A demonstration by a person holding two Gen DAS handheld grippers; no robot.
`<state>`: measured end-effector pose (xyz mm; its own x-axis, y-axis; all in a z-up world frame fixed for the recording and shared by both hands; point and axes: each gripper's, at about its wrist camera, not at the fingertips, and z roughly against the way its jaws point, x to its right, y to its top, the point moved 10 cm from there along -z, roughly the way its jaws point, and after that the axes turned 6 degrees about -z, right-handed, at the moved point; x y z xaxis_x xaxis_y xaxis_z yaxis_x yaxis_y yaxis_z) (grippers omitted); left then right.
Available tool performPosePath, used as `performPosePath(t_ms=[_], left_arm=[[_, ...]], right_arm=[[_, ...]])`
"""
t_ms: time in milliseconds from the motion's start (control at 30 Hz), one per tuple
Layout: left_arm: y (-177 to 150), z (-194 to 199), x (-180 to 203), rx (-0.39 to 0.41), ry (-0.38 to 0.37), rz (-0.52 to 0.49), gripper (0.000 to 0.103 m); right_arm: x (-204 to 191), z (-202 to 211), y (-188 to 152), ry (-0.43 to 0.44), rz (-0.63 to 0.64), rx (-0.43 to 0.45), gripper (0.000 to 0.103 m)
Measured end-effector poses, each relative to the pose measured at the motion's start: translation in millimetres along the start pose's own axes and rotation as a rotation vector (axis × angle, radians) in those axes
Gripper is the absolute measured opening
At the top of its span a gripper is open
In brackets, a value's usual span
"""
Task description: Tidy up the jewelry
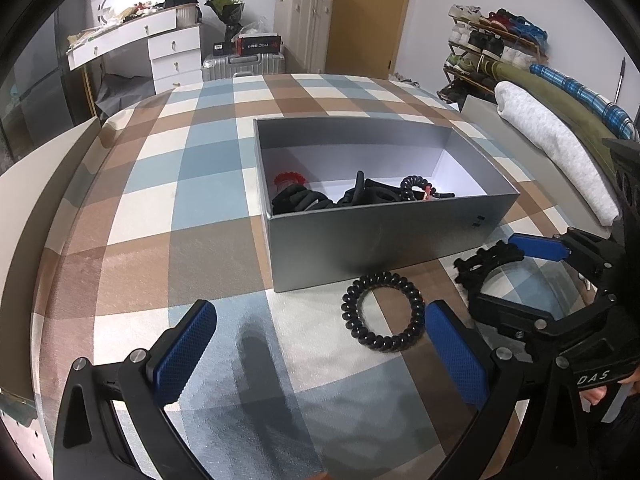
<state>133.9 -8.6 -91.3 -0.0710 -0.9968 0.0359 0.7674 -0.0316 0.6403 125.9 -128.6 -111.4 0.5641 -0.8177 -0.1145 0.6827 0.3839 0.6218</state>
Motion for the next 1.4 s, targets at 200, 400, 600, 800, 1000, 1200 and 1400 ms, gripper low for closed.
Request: performPosePath(t_ms=[200,400,600,800,1000,1200,1400], left_arm=[[-3.9,-8.3,1.5,-0.039,-0.016,0.010,0.101],[-6.5,-17.2,-5.6,-0.078,0.056,0.008,0.095],[-9.5,-15.6,-16.6,-0.091,0.134,0.010,0.089],[-9.4,-11.9,-25.7,-0.074,0.149,0.021,0.068],[-6.2,-9.2,-13.5,-0.056,0.114,-0.028,0.027],[-5.7,-7.9,-4.9,-0.048,0.094,-0.068,0.006],[-3.4,-5.8,-1.3,-0.036,0.059,-0.070,0.005]], right_arm=[[7.0,4.1,2.4,-0.002,-0.017,0.011,0.092],[7.1,6.0,2.5,0.001,-0.016,0.015,0.092],[5.1,5.6,1.1,0.003,-0.006,0.011,0.092],[3.6,7.2,2.0,0.005,-0.003,0.016,0.092],[1.9,7.7,2.0,0.006,0.003,0.017,0.092],[1.9,8.8,3.0,0.008,0.004,0.020,0.092],[1.8,9.2,3.4,0.011,0.005,0.021,0.092]])
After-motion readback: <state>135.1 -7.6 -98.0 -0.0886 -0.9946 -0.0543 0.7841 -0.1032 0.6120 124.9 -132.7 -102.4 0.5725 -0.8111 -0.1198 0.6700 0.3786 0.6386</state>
